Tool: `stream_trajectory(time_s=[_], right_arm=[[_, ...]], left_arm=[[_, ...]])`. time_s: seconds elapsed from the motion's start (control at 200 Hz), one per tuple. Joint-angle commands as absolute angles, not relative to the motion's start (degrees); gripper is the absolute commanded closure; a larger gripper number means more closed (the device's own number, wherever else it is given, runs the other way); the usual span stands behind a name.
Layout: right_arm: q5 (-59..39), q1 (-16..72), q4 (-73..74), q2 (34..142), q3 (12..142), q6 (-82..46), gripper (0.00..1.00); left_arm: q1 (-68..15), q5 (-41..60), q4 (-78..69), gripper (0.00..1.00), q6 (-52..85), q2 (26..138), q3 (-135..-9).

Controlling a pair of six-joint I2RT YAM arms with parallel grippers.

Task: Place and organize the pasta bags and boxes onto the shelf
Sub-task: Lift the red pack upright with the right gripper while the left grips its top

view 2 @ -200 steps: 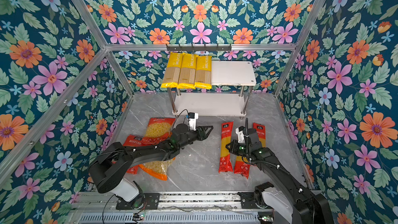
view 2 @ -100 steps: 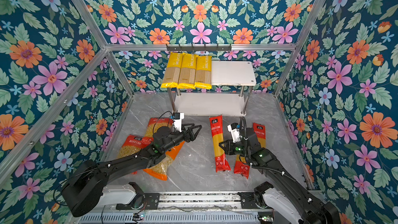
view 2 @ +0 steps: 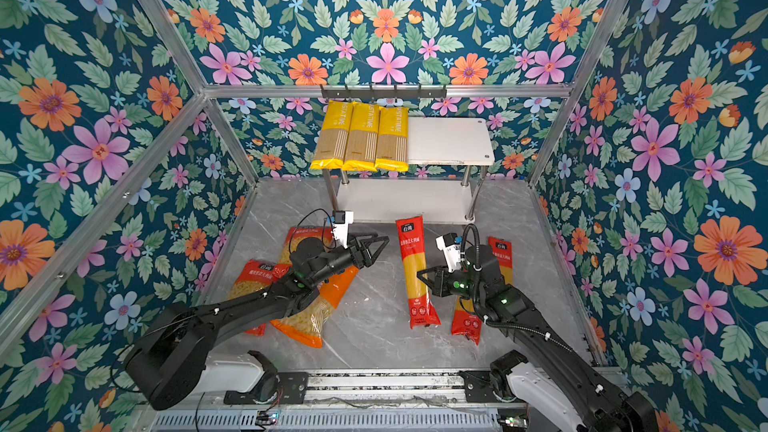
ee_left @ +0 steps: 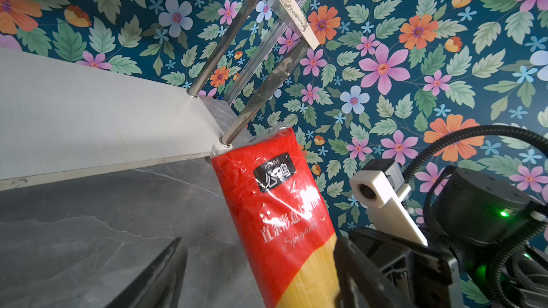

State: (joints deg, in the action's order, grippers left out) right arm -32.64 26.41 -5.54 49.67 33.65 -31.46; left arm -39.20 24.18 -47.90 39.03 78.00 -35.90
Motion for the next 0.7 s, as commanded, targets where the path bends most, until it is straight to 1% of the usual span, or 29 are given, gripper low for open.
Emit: stream_trajectory(time_s=[0.0,0.195,0.405,0.61,0.695], right_arm=[[-35.5,26.5,3.5,49.1,34.5,-31.9,1.00],[-38.0,26.9,5.0,49.1,35.6,-32.0,1.00],[-39.6,27.2,4.3,48.9,36.6,-31.4,1.00],[-41.3,27.3,5.6,48.2,36.7,-31.8,1.00],[-41.9,27.3,5.9,48.2,36.7,-31.8,1.00]], left_arm=[[-39.0,28.2,-47.3,0.19,39.2,78.7,-37.8],[-38.4,33.7,-47.5,0.17,41.6,81.2,-40.7],[-38.0,35.9,-46.0,0.16,41.6,81.6,-41.9],[-38.0,39.0,-52.7,0.16,47.0,83.8,-41.7],[-38.0,40.1,-53.1,0.16,47.6,84.7,-42.4]])
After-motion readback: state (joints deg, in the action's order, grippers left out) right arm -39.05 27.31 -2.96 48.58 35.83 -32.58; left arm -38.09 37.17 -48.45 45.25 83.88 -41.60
